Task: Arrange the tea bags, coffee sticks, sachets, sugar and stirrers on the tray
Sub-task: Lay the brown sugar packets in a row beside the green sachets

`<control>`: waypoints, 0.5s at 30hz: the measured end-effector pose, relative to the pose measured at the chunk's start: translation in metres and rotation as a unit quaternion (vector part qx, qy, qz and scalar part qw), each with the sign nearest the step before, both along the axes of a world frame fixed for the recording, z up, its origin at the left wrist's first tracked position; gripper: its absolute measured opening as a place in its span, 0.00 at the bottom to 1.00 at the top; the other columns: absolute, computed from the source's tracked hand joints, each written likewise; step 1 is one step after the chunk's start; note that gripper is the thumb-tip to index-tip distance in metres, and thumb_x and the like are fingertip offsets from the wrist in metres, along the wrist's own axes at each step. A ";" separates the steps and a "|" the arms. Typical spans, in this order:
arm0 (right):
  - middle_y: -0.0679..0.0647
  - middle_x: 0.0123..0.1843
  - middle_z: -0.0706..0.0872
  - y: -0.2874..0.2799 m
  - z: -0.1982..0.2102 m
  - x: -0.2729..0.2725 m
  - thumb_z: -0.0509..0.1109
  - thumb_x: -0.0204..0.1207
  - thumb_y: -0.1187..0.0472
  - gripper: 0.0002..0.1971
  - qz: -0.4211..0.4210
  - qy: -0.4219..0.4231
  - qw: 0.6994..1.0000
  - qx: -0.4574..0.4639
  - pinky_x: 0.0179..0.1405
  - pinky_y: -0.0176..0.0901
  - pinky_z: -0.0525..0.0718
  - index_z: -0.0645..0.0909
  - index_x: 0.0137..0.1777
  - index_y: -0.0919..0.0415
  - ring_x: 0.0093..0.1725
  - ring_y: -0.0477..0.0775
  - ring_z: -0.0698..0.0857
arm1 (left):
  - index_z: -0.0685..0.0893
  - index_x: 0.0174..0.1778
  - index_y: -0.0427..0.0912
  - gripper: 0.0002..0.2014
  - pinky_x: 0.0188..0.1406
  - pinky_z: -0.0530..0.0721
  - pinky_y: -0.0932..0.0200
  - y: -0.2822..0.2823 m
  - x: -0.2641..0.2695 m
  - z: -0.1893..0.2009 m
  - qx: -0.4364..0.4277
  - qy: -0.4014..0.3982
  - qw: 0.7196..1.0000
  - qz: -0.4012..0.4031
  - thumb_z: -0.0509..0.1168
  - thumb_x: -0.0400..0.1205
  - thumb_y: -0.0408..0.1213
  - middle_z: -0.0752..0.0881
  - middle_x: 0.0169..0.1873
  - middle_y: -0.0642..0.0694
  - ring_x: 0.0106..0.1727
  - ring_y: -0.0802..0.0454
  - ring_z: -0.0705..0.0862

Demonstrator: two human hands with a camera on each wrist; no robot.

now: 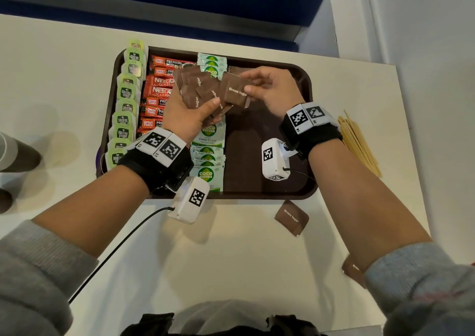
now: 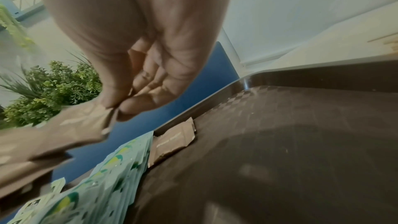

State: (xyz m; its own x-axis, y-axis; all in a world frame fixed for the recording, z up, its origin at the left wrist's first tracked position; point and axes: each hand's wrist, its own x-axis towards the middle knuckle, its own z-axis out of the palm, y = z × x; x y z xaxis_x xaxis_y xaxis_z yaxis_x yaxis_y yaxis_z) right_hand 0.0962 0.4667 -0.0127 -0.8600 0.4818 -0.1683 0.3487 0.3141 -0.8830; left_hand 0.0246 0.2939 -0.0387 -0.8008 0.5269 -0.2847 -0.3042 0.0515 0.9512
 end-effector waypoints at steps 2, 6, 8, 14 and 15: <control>0.50 0.45 0.86 0.006 -0.004 -0.003 0.69 0.76 0.70 0.14 -0.021 -0.011 0.999 0.046 0.50 0.40 0.87 0.85 0.58 0.56 0.46 0.49 0.86 | 0.76 0.61 0.32 0.18 0.41 0.90 0.53 -0.001 -0.001 -0.002 -0.010 0.004 1.000 0.005 0.71 0.77 0.25 0.88 0.47 0.43 0.41 0.56 0.90; 0.47 0.46 0.84 0.017 -0.013 -0.012 0.67 0.78 0.68 0.15 -0.052 -0.043 0.992 0.107 0.40 0.19 0.78 0.85 0.60 0.53 0.41 0.39 0.81 | 0.76 0.67 0.34 0.30 0.57 0.85 0.36 -0.002 -0.005 -0.002 -0.017 0.004 1.000 0.004 0.76 0.69 0.38 0.88 0.57 0.39 0.57 0.45 0.88; 0.45 0.42 0.83 0.021 -0.019 -0.016 0.67 0.77 0.68 0.15 -0.046 -0.067 0.989 0.125 0.36 0.16 0.76 0.85 0.60 0.53 0.37 0.37 0.79 | 0.77 0.66 0.35 0.33 0.58 0.84 0.34 -0.001 -0.007 -0.003 -0.023 0.004 1.000 0.005 0.77 0.66 0.42 0.88 0.57 0.39 0.57 0.44 0.88; 0.50 0.47 0.85 0.028 -0.037 -0.026 0.70 0.76 0.66 0.12 -0.051 -0.118 0.980 0.154 0.52 0.32 0.79 0.86 0.57 0.54 0.47 0.43 0.81 | 0.74 0.69 0.31 0.27 0.57 0.86 0.37 0.003 -0.010 -0.006 -0.028 -0.003 1.000 -0.003 0.74 0.74 0.30 0.87 0.58 0.36 0.58 0.43 0.88; 0.49 0.47 0.85 0.029 -0.039 -0.026 0.71 0.75 0.66 0.12 -0.059 -0.119 0.979 0.155 0.52 0.32 0.79 0.86 0.57 0.54 0.47 0.43 0.81 | 0.74 0.69 0.31 0.27 0.58 0.85 0.37 0.004 -0.010 -0.007 -0.029 -0.002 1.000 -0.003 0.73 0.75 0.30 0.87 0.58 0.36 0.58 0.43 0.87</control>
State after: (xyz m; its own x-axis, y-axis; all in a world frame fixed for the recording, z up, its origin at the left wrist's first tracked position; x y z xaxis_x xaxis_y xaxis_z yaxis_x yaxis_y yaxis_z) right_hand 0.0697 0.4961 -0.0522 -0.7493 0.6351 -0.1876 0.5835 0.4992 -0.6406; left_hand 0.0144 0.2974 -0.0455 -0.7960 0.5152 -0.3178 -0.3075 0.1081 0.9454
